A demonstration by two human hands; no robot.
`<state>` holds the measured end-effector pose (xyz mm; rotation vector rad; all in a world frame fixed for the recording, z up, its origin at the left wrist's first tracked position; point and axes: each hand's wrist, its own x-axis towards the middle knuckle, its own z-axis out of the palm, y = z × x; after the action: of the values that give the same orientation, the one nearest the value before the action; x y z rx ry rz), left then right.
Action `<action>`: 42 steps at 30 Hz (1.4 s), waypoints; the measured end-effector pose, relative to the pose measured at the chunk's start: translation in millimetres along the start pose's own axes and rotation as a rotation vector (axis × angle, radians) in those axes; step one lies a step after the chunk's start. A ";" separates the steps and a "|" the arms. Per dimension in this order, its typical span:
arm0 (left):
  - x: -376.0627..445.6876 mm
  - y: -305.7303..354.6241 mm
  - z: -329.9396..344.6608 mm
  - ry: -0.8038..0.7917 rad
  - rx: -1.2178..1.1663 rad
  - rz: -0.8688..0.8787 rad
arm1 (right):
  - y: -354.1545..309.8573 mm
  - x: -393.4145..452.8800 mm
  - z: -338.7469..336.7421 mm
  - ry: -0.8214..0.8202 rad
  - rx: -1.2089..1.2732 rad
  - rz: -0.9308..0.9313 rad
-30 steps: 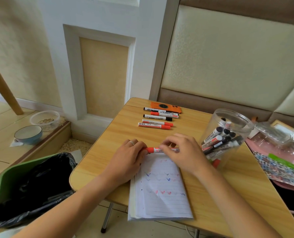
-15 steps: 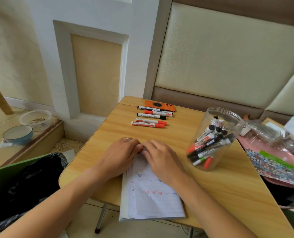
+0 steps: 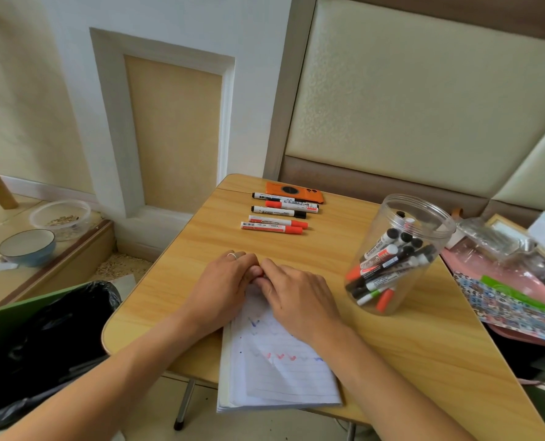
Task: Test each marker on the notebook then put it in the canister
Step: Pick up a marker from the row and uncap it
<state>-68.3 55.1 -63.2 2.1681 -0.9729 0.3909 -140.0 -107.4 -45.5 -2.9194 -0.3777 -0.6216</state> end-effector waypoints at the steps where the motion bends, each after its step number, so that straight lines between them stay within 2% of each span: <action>1: 0.1 -0.7 0.3 0.011 0.002 0.010 | 0.1 0.1 0.4 0.003 0.005 -0.001; 10: 0.8 -3.9 -1.3 0.056 0.016 0.046 | 1.8 2.7 -1.9 0.027 0.029 0.004; 14: -0.7 -4.7 -7.7 -0.005 -0.004 0.032 | 1.3 2.3 0.8 0.041 0.022 0.037; 18: 2.5 -15.4 -25.3 -0.055 -0.106 -0.071 | 2.0 1.1 3.1 0.047 0.041 0.102; 24: 11.9 -34.0 -28.4 0.027 -0.044 -0.214 | 1.7 1.5 7.8 0.050 0.024 0.118; 33: 36.3 -28.9 -9.0 -0.029 0.078 -0.279 | 0.0 1.7 8.8 0.000 0.002 0.130; 42: 30.3 -29.3 -7.6 -0.067 0.080 -0.278 | 1.1 1.9 6.2 -0.008 0.001 0.126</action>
<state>-26.1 58.1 -56.3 2.3621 -0.6870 0.2281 -135.6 -107.0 -50.4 -2.9172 -0.1929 -0.5909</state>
